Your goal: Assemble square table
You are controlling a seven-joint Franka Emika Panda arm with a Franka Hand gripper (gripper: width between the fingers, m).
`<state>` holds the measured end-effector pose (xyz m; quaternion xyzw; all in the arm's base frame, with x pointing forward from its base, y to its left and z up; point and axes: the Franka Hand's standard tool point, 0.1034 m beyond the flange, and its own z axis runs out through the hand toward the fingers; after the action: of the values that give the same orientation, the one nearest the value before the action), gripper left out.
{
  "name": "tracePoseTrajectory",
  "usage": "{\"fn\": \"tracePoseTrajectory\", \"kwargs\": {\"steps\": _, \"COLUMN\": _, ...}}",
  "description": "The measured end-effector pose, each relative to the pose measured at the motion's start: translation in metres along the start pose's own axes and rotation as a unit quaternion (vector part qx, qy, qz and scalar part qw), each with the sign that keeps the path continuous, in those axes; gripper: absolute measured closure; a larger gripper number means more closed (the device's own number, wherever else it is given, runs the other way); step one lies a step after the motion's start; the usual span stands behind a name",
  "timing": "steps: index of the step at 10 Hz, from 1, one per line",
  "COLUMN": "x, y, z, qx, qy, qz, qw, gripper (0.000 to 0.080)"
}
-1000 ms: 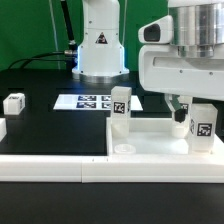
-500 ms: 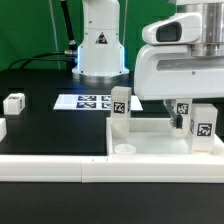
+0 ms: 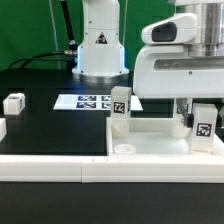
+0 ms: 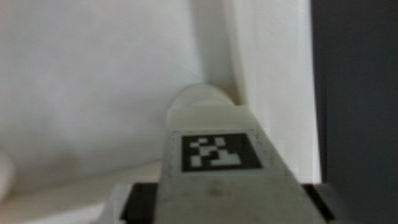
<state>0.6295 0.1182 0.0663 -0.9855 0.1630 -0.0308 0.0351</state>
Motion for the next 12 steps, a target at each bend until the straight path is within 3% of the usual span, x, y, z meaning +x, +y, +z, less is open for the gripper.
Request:
{"fn": "tracePoseTrajectory", "kwargs": {"steps": 2, "x": 0.0002, "y": -0.0004, "z": -0.0011, "qx": -0.006, "qy": 0.004, "qz": 0.11, "qw": 0.994, "gripper": 0.0512}}
{"fn": "tracePoseTrajectory", "kwargs": {"steps": 4, "x": 0.0018, "y": 0.0009, "z": -0.002, "qx": -0.008, "qy": 0.003, "qz": 0.26, "qw": 0.965, "gripper": 0.0512}}
{"fn": "tracePoseTrajectory", "kwargs": {"steps": 5, "x": 0.0013, "y": 0.0016, "z": -0.0008, "qx": -0.004, "qy": 0.0, "qz": 0.34, "qw": 0.94, "gripper": 0.0512}}
{"fn": "tracePoseTrajectory", "kwargs": {"steps": 7, "x": 0.0008, "y": 0.0027, "z": 0.002, "qx": 0.011, "qy": -0.017, "qz": 0.515, "qw": 0.857, "gripper": 0.0511}}
{"fn": "tracePoseTrajectory", "kwargs": {"steps": 8, "x": 0.0021, "y": 0.0055, "z": 0.0019, "qx": 0.024, "qy": -0.03, "qz": 0.546, "qw": 0.837, "gripper": 0.0511}}
{"fn": "tracePoseTrajectory", "kwargs": {"steps": 9, "x": 0.0017, "y": 0.0058, "z": 0.002, "qx": 0.028, "qy": -0.036, "qz": 0.574, "qw": 0.818, "gripper": 0.0511}}
{"fn": "tracePoseTrajectory", "kwargs": {"steps": 11, "x": 0.0014, "y": 0.0054, "z": 0.0021, "qx": 0.027, "qy": -0.036, "qz": 0.577, "qw": 0.815, "gripper": 0.0511}}
{"fn": "tracePoseTrajectory", "kwargs": {"steps": 12, "x": 0.0013, "y": 0.0057, "z": 0.0024, "qx": 0.027, "qy": -0.034, "qz": 0.546, "qw": 0.837, "gripper": 0.0511}}
